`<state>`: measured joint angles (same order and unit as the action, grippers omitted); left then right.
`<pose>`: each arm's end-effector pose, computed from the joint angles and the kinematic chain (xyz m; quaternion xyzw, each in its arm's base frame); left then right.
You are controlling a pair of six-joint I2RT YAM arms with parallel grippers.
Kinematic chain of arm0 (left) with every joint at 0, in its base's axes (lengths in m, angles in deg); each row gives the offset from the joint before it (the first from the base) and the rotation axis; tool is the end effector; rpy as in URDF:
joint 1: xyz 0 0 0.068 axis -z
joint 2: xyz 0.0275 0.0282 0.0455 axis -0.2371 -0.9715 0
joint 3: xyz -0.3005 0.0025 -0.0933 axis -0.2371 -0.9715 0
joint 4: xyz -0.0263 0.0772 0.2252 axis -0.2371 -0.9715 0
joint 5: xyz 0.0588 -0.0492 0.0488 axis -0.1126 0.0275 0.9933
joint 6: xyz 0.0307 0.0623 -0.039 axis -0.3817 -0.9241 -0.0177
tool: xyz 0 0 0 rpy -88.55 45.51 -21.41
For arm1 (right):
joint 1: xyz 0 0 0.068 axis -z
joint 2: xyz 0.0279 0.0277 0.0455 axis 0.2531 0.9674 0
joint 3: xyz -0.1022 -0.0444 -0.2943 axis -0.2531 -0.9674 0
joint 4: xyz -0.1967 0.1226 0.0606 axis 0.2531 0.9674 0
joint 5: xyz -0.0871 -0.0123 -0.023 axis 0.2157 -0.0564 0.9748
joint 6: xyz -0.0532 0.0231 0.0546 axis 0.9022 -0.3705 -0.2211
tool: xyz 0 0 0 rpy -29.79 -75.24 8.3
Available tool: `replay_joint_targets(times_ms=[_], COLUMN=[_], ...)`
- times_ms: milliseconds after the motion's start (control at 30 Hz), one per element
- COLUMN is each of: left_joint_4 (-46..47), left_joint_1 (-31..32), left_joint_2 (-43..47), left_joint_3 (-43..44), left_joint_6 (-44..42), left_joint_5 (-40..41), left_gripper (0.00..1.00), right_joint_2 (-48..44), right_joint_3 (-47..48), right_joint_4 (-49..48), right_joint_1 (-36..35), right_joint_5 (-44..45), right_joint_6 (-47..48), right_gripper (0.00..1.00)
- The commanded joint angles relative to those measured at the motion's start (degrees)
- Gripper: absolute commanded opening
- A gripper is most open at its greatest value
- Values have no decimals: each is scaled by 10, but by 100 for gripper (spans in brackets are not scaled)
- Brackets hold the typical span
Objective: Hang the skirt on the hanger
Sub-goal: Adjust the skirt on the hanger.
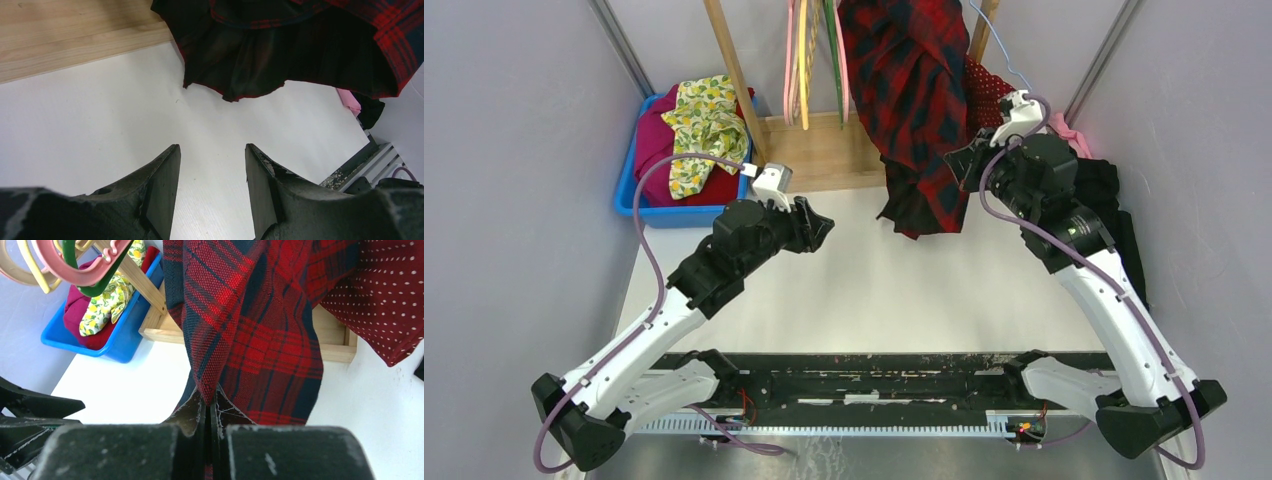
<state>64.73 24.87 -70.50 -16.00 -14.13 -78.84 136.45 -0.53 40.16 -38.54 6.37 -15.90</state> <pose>0.1536 -0.1188 0.3785 0.0898 0.7888 -0.3006 0.5286 0.2046 0.0919 0.4691 -0.0211 0.7659 0.2555 0.5897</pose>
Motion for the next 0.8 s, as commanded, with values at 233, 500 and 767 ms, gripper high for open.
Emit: replay_joint_targets(times_ms=[233, 500, 767], left_joint_4=[24, 28, 32], left_joint_1=[-2, -1, 0], left_joint_2=[4, 1, 0], left_joint_3=[-6, -8, -12], left_joint_6=[27, 30, 33], left_joint_5=[-15, -17, -19], left_gripper=[57, 56, 56], right_joint_2=[-35, -57, -89], right_joint_3=[-63, -73, -82], right_joint_4=[23, 46, 65], right_joint_1=[-2, -7, -12], right_joint_5=[-66, -96, -124], right_joint_6=[-1, 19, 40], right_gripper=[1, 1, 1])
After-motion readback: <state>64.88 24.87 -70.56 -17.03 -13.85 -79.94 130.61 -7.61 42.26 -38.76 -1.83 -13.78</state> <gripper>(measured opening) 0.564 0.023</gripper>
